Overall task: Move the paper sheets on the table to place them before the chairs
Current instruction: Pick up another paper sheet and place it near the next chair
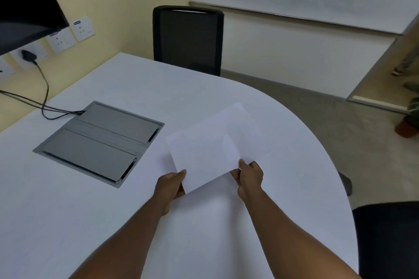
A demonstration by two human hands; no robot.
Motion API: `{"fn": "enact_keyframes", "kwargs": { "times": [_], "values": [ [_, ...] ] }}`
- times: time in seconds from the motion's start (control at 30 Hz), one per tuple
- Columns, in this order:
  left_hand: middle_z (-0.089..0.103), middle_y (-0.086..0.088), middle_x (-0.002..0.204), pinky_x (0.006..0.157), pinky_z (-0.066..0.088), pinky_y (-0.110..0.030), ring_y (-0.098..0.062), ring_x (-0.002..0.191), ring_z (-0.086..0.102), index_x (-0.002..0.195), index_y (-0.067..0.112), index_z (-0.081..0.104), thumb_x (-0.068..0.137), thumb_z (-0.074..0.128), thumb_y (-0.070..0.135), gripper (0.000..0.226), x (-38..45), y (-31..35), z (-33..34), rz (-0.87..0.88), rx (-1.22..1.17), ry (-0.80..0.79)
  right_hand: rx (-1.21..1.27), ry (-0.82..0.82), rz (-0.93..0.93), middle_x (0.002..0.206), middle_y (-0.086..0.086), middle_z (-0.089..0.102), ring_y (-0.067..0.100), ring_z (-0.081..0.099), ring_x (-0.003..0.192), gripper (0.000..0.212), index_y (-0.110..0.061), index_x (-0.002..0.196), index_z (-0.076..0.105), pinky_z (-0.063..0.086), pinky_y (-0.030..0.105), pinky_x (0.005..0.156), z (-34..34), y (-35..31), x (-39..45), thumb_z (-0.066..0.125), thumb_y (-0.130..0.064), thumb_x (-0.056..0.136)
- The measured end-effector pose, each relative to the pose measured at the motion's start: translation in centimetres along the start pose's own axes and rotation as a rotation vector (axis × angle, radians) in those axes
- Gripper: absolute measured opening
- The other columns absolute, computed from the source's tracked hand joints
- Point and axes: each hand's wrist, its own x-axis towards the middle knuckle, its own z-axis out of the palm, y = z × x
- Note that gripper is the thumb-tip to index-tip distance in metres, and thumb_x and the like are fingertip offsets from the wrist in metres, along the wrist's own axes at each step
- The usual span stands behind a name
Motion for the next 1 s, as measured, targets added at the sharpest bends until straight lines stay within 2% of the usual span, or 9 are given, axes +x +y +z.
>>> {"fn": "enact_keyframes", "kwargs": {
  "times": [0.07, 0.13, 0.27, 0.37, 0.57, 0.7, 0.8, 0.9, 1.0],
  "values": [
    [0.048, -0.005, 0.061, 0.079, 0.061, -0.037, -0.016, 0.058, 0.051, 0.061, 0.01, 0.051, 0.085, 0.073, 0.028, 0.037, -0.4, -0.2, 1.1, -0.021, -0.004, -0.067, 0.037, 0.045, 0.01, 0.071, 0.008, 0.053, 0.021, 0.054, 0.061, 0.027, -0.007, 0.071, 0.048, 0.061, 0.032, 0.061, -1.6, 0.1, -0.3, 0.061, -0.004, 0.094],
    [0.044, -0.002, 0.055, 0.069, 0.061, -0.032, -0.012, 0.051, 0.048, 0.055, 0.011, 0.047, 0.086, 0.072, 0.021, 0.041, -0.6, -0.6, 2.4, -0.002, 0.028, -0.088, 0.063, 0.09, 0.016, 0.077, 0.011, 0.055, 0.022, 0.055, 0.064, 0.019, -0.005, 0.078, 0.052, 0.061, 0.034, 0.063, -3.4, 0.3, -0.5, 0.061, -0.005, 0.095],
    [0.054, -0.006, 0.067, 0.067, 0.06, -0.028, -0.017, 0.066, 0.056, 0.066, 0.007, 0.054, 0.088, 0.069, 0.02, 0.03, -1.2, -1.4, 5.1, 0.085, 0.153, -0.093, 0.115, 0.154, 0.019, 0.084, 0.012, 0.059, 0.022, 0.058, 0.067, 0.007, -0.003, 0.09, 0.058, 0.061, 0.031, 0.058, -7.2, 0.6, -1.1, 0.06, -0.006, 0.096],
    [0.049, -0.01, 0.076, 0.069, 0.06, -0.028, -0.021, 0.072, 0.054, 0.074, 0.008, 0.053, 0.089, 0.067, 0.021, 0.025, -1.6, -1.9, 7.1, 0.143, 0.265, -0.133, 0.139, 0.208, -0.004, 0.086, 0.012, 0.061, 0.023, 0.061, 0.071, 0.009, -0.004, 0.089, 0.059, 0.06, 0.027, 0.055, -10.2, 0.8, -1.6, 0.06, -0.009, 0.097],
    [0.049, -0.007, 0.07, 0.079, 0.06, -0.041, -0.02, 0.068, 0.052, 0.064, 0.011, 0.046, 0.09, 0.066, 0.021, 0.034, -2.8, -2.5, 10.5, 0.204, 0.451, -0.185, 0.198, 0.362, -0.01, 0.088, 0.011, 0.066, 0.024, 0.065, 0.072, 0.022, 0.0, 0.098, 0.063, 0.06, 0.033, 0.06, -15.5, 2.3, -2.6, 0.058, -0.022, 0.099],
    [0.04, 0.002, 0.058, 0.078, 0.058, -0.045, -0.017, 0.057, 0.043, 0.057, 0.014, 0.039, 0.089, 0.066, 0.02, 0.043, -3.2, -3.6, 12.5, 0.238, 0.528, -0.249, 0.161, 0.506, -0.037, 0.081, 0.007, 0.069, 0.023, 0.07, 0.069, 0.026, -0.005, 0.083, 0.063, 0.057, 0.031, 0.058, -18.4, 3.1, -3.3, 0.06, -0.027, 0.097],
    [0.041, 0.006, 0.05, 0.072, 0.056, -0.042, -0.017, 0.052, 0.045, 0.054, 0.017, 0.04, 0.088, 0.067, 0.021, 0.044, -3.4, -4.6, 13.8, 0.251, 0.579, -0.243, 0.161, 0.579, -0.047, 0.076, 0.007, 0.068, 0.024, 0.072, 0.069, 0.029, -0.006, 0.075, 0.059, 0.058, 0.031, 0.058, -20.3, 3.6, -3.6, 0.063, -0.027, 0.095],
    [0.046, 0.001, 0.053, 0.067, 0.046, -0.033, -0.021, 0.055, 0.051, 0.057, 0.016, 0.04, 0.088, 0.067, 0.023, 0.041, -3.7, -5.8, 14.7, 0.253, 0.633, -0.268, 0.133, 0.639, -0.038, 0.073, 0.007, 0.066, 0.023, 0.073, 0.067, 0.033, -0.006, 0.071, 0.053, 0.058, 0.031, 0.057, -22.2, 3.9, -3.9, 0.064, -0.027, 0.094],
    [0.044, -0.006, 0.06, 0.066, 0.043, -0.032, -0.02, 0.057, 0.047, 0.063, 0.013, 0.041, 0.088, 0.066, 0.02, 0.036, -3.9, -6.7, 15.3, 0.257, 0.66, -0.297, 0.081, 0.689, -0.007, 0.071, 0.009, 0.07, 0.023, 0.073, 0.06, 0.031, -0.008, 0.071, 0.051, 0.052, 0.029, 0.054, -23.8, 4.1, -4.2, 0.063, -0.027, 0.092]
  ]
}}
